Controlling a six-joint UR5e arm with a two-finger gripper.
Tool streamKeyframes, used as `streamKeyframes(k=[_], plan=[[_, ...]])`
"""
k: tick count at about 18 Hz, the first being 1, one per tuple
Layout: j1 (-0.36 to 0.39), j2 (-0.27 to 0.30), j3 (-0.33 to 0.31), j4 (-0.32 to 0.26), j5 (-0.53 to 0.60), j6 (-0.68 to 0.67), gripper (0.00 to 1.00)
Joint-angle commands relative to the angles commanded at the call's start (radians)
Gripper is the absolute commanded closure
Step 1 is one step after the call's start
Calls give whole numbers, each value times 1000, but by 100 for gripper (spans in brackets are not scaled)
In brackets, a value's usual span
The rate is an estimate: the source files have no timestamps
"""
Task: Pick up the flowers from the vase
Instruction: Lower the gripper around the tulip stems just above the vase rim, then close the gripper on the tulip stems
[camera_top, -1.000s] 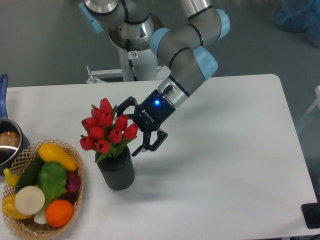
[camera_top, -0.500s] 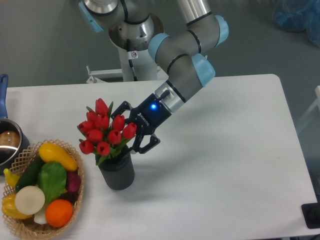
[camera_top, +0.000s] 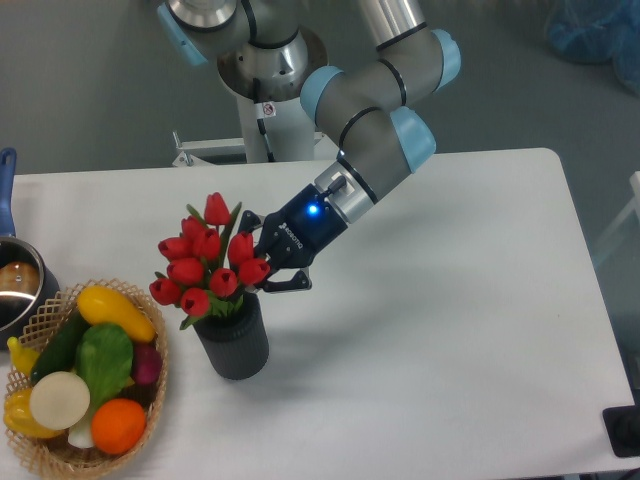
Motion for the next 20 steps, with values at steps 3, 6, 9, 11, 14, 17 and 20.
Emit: streamKeyframes(k=[3, 6, 9, 11, 14, 17, 20], plan=[[17, 8, 0, -2, -8, -8, 78], [20, 11, 6, -2, -25, -9, 77], [26, 11, 15, -2, -43, -18, 77], [28, 12, 20, -2, -60, -32, 77], [32, 29, 18, -5, -69, -55, 77], [32, 61, 5, -6, -78, -77, 77], [28, 83, -3, -8, -87, -103, 77]])
